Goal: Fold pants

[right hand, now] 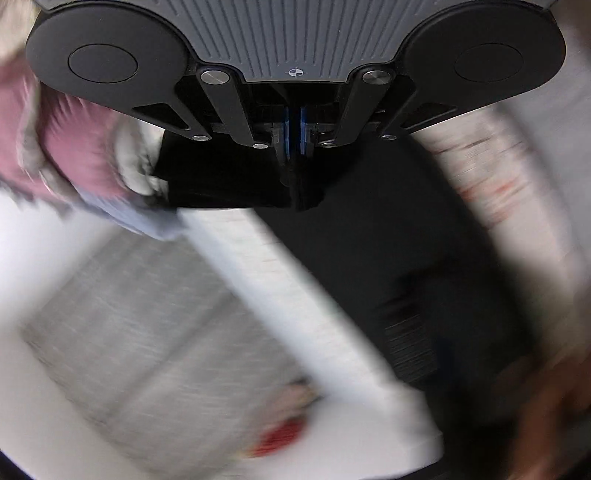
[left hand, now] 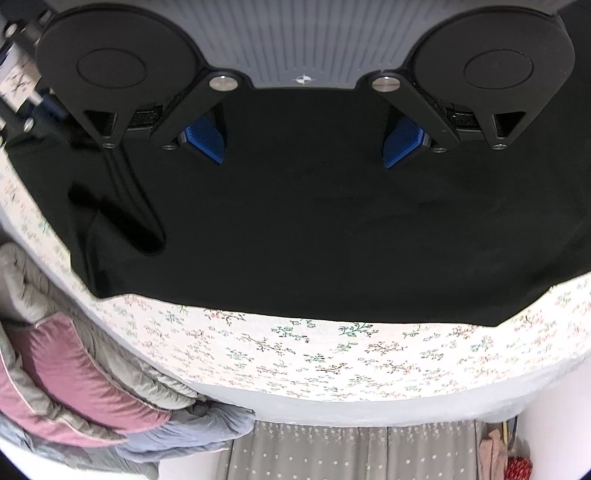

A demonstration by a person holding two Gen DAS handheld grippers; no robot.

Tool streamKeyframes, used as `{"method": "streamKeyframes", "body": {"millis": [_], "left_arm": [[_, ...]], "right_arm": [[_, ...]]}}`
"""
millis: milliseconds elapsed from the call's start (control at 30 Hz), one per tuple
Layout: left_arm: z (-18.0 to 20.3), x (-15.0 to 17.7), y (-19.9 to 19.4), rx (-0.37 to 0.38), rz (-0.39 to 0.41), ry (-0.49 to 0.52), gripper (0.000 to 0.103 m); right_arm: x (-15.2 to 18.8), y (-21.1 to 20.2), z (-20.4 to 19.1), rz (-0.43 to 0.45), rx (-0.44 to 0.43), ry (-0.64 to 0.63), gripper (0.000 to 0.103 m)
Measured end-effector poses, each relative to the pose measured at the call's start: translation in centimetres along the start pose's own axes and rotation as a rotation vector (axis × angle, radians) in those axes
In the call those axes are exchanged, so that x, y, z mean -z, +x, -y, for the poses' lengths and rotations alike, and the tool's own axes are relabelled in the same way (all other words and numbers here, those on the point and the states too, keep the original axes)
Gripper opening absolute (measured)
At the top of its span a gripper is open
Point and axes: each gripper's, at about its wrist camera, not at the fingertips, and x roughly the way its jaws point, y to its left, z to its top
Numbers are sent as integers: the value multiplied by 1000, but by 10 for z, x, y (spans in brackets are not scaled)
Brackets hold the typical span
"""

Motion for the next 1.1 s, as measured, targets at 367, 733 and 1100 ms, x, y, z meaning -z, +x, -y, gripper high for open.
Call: {"method": "streamKeyframes", "body": {"millis": [367, 733, 1100], "left_arm": [[-1, -2, -8, 128, 26, -54, 103], [-5, -5, -1, 146, 2, -89, 103], [-21, -3, -5, 127, -4, -142, 103]], "right_arm": [[4, 2, 12, 1, -7, 36, 6], [25, -11, 134, 35, 103, 791, 6], [129, -13, 223, -53, 489, 1733, 6]]}}
